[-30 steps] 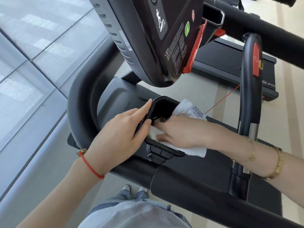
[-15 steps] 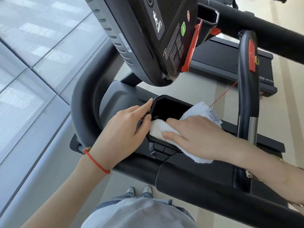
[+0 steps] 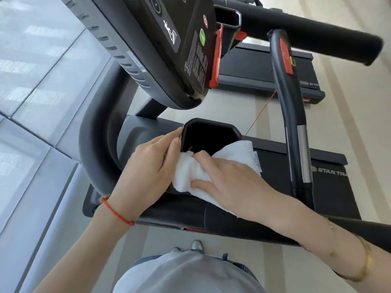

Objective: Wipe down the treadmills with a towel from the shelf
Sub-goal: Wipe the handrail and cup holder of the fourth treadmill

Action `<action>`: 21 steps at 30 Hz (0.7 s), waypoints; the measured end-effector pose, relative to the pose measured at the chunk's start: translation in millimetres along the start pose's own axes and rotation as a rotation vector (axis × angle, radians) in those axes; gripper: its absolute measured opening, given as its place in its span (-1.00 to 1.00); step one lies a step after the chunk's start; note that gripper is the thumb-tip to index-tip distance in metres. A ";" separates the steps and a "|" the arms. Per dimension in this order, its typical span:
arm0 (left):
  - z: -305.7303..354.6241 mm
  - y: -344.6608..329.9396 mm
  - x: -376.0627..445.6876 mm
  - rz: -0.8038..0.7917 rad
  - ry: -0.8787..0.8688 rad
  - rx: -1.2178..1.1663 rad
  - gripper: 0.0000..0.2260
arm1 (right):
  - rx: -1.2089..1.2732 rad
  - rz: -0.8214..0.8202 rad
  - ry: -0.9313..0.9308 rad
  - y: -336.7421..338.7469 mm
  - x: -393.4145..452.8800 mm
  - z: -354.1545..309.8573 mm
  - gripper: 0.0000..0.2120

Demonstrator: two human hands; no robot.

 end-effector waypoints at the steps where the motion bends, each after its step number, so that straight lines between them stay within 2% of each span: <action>1: 0.4 -0.9 -0.4 -0.007 -0.009 0.008 -0.64 | 0.006 -0.007 -0.009 1.2 -3.0 2.3 -0.75; 8: 3.2 -0.9 -2.6 -0.043 -0.035 0.084 -0.53 | -0.094 0.154 0.072 10.8 -28.4 9.3 -0.78; 12: 4.7 -1.6 -4.3 -0.053 -0.050 0.118 -0.48 | -0.206 0.405 0.087 15.4 -51.9 23.1 -0.66; 14: 4.4 -2.4 -4.9 -0.064 -0.037 0.122 -0.45 | -0.186 0.529 0.051 21.7 -56.1 28.0 -0.69; 16: 5.2 -3.5 -5.3 -0.071 -0.034 0.133 -0.42 | -0.157 0.610 -0.037 29.0 -52.2 34.1 -0.65; 18: 5.8 -4.0 -6.2 -0.073 -0.023 0.148 -0.40 | -0.108 0.592 -0.173 30.3 -41.4 42.0 -0.60; 21: 5.9 -4.8 -7.6 -0.073 -0.011 0.181 -0.40 | 0.142 0.445 -0.349 20.0 -17.6 55.8 -0.58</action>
Point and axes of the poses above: each hand's wrist, its own x-axis towards the middle knuckle, its own y-axis out of the back of the hand, z = x × y, the point moved 4 cm from there along x, towards the middle knuckle, and after that the axes turned 4 degrees about -y, right-handed, at the moved point
